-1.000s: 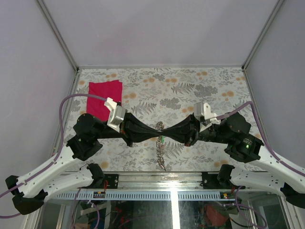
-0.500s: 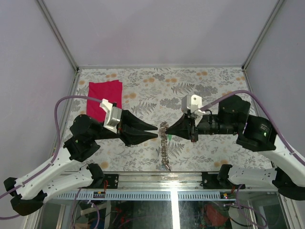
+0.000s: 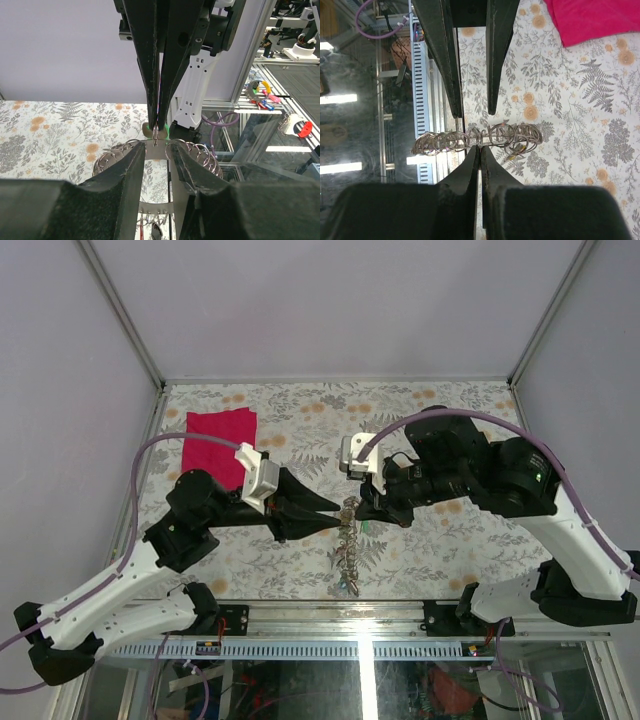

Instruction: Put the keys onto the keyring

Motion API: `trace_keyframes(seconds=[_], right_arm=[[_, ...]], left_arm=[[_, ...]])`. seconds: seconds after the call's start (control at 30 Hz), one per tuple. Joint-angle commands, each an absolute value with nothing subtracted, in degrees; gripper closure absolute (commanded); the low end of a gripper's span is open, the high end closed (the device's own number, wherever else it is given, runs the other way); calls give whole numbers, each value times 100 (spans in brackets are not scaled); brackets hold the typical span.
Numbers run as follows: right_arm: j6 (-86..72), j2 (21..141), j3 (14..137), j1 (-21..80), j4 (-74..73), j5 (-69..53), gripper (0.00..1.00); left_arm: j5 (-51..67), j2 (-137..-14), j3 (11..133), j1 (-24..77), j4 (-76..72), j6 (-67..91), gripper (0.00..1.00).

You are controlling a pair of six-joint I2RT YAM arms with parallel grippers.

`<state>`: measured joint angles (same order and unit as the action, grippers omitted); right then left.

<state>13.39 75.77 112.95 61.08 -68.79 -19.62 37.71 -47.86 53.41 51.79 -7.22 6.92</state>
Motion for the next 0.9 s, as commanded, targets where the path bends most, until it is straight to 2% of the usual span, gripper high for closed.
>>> trace_keyframes(seconds=[0.0, 0.87], right_arm=[[1452, 7784, 11969, 6126, -7294, -1859, 100], [1375, 8095, 12148, 6122, -7269, -2258, 100]], left_arm=[[3781, -4801, 5474, 5246, -834, 555, 71], [3731, -5183, 5580, 5466, -752, 397, 76]])
